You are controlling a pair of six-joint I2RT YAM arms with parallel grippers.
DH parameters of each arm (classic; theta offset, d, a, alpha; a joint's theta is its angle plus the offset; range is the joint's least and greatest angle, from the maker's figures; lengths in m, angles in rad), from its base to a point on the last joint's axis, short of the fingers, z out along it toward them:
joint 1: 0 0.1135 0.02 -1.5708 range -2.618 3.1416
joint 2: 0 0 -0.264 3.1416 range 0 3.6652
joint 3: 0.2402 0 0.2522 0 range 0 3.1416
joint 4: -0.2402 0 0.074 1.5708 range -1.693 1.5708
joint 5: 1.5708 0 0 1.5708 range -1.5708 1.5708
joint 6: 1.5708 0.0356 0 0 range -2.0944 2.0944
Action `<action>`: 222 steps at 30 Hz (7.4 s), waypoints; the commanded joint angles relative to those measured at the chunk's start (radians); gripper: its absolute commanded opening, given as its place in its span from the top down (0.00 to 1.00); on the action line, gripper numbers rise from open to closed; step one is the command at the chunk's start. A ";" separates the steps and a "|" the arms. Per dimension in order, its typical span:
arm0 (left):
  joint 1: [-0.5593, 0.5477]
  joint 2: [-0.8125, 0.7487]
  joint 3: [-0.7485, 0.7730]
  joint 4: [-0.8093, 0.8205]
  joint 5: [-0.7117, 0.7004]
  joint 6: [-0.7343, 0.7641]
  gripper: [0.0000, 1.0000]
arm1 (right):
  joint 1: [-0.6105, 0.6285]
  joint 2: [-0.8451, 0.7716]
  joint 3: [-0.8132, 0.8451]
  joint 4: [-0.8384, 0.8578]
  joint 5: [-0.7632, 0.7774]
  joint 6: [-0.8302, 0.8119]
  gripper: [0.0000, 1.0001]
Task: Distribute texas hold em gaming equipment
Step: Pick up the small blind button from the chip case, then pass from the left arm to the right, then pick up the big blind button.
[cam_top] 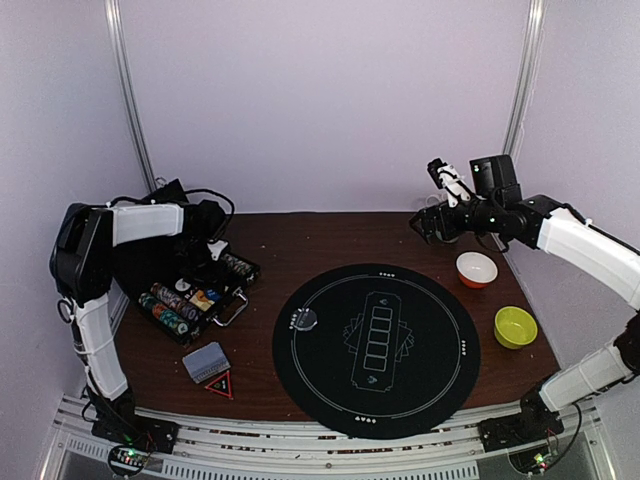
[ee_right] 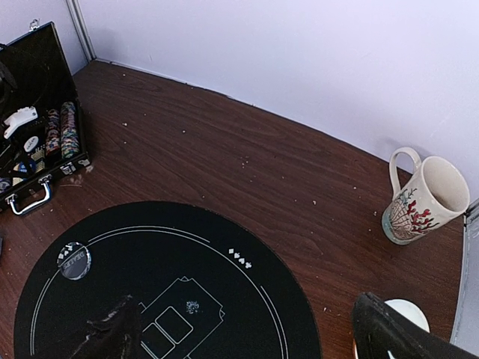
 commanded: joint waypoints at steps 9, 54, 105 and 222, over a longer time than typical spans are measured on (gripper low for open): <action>0.002 0.013 -0.001 0.041 -0.019 0.006 0.50 | -0.001 0.008 -0.010 0.002 0.007 -0.011 0.00; 0.126 -0.026 -0.113 0.087 0.145 0.083 0.20 | -0.001 0.018 -0.002 -0.001 0.005 -0.023 0.00; 0.190 -0.151 -0.181 0.104 0.263 0.106 1.00 | -0.001 0.027 0.025 -0.016 -0.004 -0.002 0.00; -0.425 -0.185 -0.271 1.913 0.728 -0.318 1.00 | 0.150 0.148 0.031 0.671 -0.817 0.379 1.00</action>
